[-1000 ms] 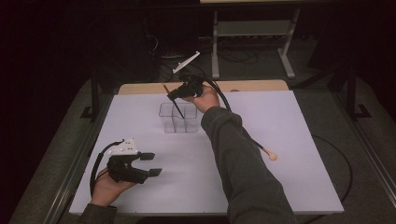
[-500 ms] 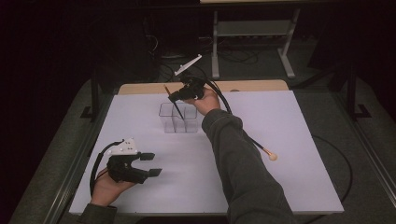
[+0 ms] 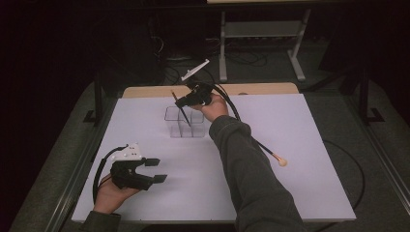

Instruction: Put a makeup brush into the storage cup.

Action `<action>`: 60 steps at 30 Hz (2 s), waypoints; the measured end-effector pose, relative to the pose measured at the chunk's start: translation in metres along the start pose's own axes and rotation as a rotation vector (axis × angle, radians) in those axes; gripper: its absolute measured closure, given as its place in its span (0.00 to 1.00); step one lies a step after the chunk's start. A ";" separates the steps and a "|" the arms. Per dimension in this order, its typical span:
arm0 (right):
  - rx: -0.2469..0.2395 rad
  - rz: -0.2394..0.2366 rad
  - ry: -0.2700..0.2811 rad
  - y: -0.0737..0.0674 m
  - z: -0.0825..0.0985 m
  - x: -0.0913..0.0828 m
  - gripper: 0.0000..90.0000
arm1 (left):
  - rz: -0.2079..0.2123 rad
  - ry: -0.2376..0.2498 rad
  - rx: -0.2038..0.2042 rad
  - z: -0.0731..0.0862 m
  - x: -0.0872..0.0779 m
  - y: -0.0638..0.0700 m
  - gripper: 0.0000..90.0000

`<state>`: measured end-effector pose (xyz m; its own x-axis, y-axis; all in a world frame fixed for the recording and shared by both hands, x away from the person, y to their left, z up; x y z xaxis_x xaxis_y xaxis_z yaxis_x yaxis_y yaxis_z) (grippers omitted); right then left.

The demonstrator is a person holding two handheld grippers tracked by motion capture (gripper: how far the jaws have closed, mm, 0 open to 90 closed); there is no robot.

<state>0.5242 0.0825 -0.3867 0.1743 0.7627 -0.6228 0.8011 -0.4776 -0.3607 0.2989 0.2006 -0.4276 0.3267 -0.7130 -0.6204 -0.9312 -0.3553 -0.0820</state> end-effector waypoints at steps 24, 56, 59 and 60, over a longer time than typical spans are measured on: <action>0.019 0.015 -0.016 0.003 0.014 0.001 0.91 | 0.001 -0.004 0.001 0.001 0.001 0.000 0.38; 0.039 0.039 -0.012 0.008 0.030 -0.011 0.76 | -0.003 -0.011 -0.001 0.003 0.002 -0.001 0.38; 0.045 0.033 -0.008 0.007 0.031 -0.014 0.74 | -0.003 -0.011 0.000 0.003 0.002 -0.001 0.38; 0.044 0.034 -0.008 0.006 0.031 -0.014 0.73 | -0.002 -0.012 0.001 0.003 0.002 -0.001 0.38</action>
<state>0.5091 0.0551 -0.4018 0.1962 0.7425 -0.6405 0.7688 -0.5219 -0.3695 0.2997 0.2012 -0.4312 0.3266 -0.7053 -0.6292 -0.9306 -0.3562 -0.0839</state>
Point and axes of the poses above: each handheld gripper's, and its own axes: x roughly forward along the jaws, z roughly out of its underside, y roughly to its right, the point moved 8 cm from there along x, roughly forward along the jaws, and after that the axes turned 15 degrees about x, right-handed, at the moved point
